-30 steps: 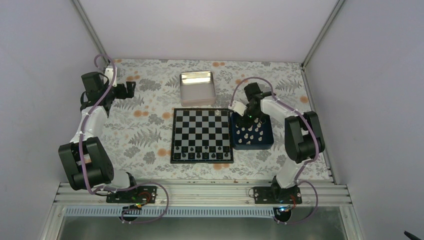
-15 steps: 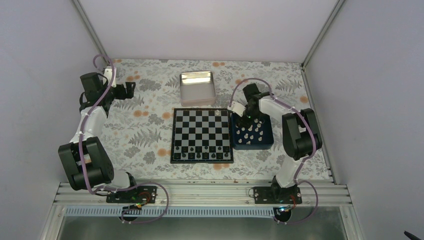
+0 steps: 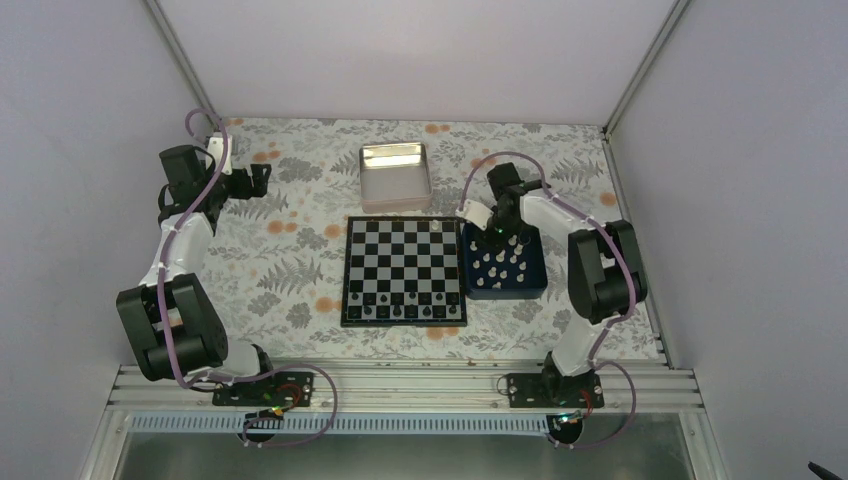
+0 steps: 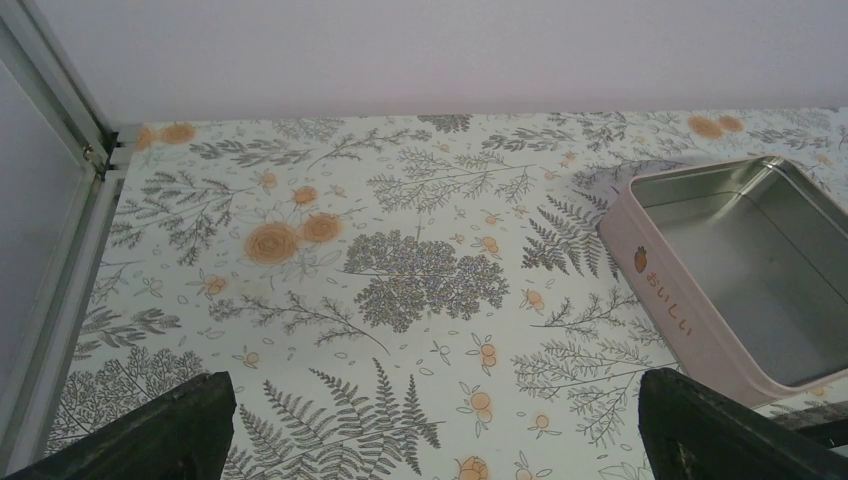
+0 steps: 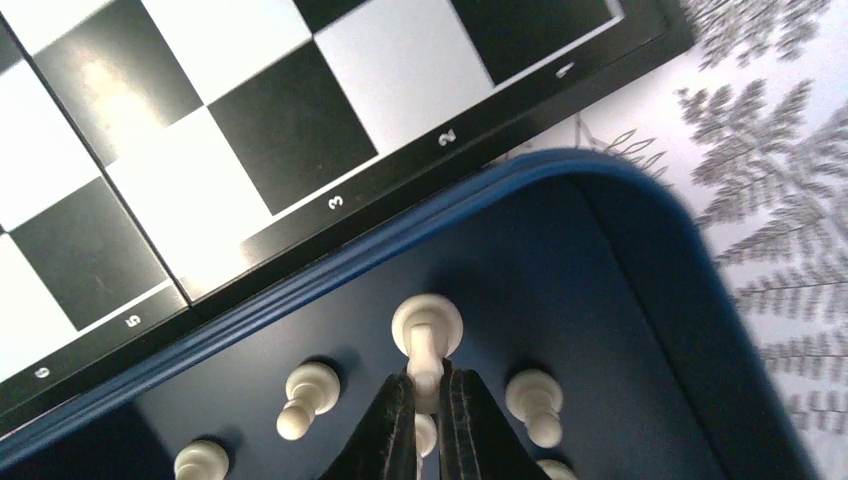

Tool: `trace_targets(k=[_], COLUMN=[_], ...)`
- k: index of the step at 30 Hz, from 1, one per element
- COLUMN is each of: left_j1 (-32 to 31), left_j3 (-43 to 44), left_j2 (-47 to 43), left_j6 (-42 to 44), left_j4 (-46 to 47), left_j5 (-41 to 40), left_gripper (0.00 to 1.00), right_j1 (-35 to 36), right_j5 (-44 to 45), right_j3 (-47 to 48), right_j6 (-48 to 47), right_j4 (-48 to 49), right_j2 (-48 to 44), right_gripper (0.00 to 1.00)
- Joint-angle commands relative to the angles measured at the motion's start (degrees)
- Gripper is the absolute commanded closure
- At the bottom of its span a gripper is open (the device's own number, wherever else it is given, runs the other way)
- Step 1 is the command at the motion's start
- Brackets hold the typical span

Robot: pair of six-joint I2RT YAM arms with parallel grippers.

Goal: Set up the chess pieces on the board
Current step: Pick up the chess piece from the storage box, then place the chess piece on the chessboard.

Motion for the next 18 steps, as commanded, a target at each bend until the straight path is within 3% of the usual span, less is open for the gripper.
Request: trace_targets(k=[1, 6, 11, 18], left_j1=[0.5, 0.5, 0.5, 0.5], left_j3=[-0.4, -0.1, 0.1, 0.5], left_j2=[-1.1, -1.2, -1.3, -1.1], left_j6=[0.5, 0.4, 0.5, 0.5], left_j4=[0.5, 0.3, 0.4, 0.0], left_j5=[1.7, 1.7, 1.9, 1.5], left_gripper=[0.00, 0.00, 0.00, 0.00], right_j1=[-0.2, -0.2, 1.2, 9.3], right_j5=[-0.6, 1.3, 1.4, 3.0], right_j3=[3.3, 6.7, 16.2, 33.7], right_j6=[-0.8, -0.9, -1.1, -0.9], right_j4=[-3.0, -6.8, -12.6, -17.8], right_j2=[-3.2, -4.5, -4.7, 4.8], right_gripper=[0.96, 0.96, 0.96, 0.96])
